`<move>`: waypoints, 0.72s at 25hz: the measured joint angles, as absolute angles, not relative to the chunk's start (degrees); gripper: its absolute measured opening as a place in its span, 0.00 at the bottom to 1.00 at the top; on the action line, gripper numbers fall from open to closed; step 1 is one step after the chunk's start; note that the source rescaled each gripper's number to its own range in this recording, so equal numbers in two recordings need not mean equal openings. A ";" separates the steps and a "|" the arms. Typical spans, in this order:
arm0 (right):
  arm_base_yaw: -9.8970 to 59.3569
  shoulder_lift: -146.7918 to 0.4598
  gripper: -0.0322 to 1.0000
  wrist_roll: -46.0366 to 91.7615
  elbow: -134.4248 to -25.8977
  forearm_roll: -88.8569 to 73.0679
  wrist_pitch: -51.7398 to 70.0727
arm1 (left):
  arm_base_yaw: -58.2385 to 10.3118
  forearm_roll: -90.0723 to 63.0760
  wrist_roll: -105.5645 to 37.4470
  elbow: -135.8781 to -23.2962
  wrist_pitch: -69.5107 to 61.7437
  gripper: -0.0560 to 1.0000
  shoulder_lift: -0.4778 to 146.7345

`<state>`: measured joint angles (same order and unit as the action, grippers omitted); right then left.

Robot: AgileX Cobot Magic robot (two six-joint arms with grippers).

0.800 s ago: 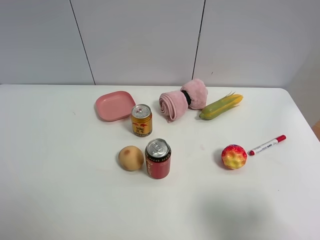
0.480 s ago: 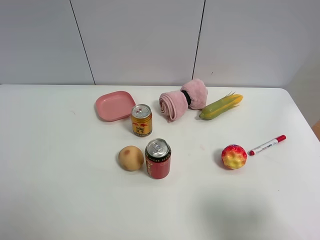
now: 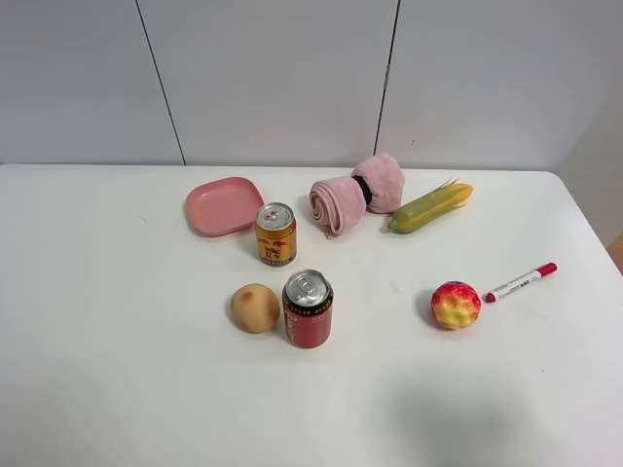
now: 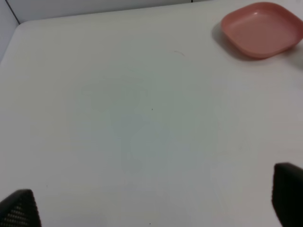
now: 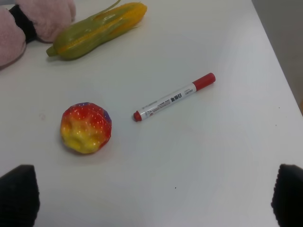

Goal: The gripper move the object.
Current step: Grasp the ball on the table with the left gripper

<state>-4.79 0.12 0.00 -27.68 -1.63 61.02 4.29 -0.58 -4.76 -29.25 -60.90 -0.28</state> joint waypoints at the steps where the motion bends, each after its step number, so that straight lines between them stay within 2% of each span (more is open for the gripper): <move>1: -4.79 0.12 1.00 0.00 -27.68 -1.63 61.02 | 4.29 -0.58 -4.76 -29.25 -60.90 1.00 -0.28; 18: -4.79 0.12 1.00 0.00 -27.68 -1.63 61.02 | 4.29 -0.58 -4.76 -29.25 -60.90 1.00 -0.28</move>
<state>-4.79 0.12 0.00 -27.68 -1.63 61.02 4.29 -0.58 -4.76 -29.25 -60.90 -0.28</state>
